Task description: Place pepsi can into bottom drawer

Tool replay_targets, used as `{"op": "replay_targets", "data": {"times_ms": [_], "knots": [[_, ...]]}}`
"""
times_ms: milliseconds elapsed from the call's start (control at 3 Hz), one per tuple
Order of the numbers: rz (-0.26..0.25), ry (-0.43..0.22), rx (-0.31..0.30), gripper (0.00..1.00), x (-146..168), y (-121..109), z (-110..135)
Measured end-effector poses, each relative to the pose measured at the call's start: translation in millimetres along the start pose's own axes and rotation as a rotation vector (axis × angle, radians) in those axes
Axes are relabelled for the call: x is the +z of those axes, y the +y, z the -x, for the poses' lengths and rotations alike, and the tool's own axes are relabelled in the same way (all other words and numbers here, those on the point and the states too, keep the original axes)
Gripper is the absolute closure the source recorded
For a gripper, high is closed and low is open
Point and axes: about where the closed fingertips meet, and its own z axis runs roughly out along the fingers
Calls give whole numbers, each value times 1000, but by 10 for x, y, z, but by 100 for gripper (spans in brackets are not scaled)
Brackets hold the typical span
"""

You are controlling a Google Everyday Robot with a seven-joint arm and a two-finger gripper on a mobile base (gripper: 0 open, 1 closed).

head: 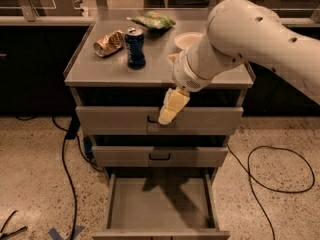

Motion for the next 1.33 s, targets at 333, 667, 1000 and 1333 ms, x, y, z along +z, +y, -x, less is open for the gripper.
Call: {"op": "replay_targets", "data": {"times_ms": [333,667,1000,1333], "knots": [[-31,-39,-1,0,56,-2,-10],[-118,-170,11,0,166,-220,54],[-223,-241,22,0,309,-402,122],[-321,-277,77,0,626,-644,49]]}}
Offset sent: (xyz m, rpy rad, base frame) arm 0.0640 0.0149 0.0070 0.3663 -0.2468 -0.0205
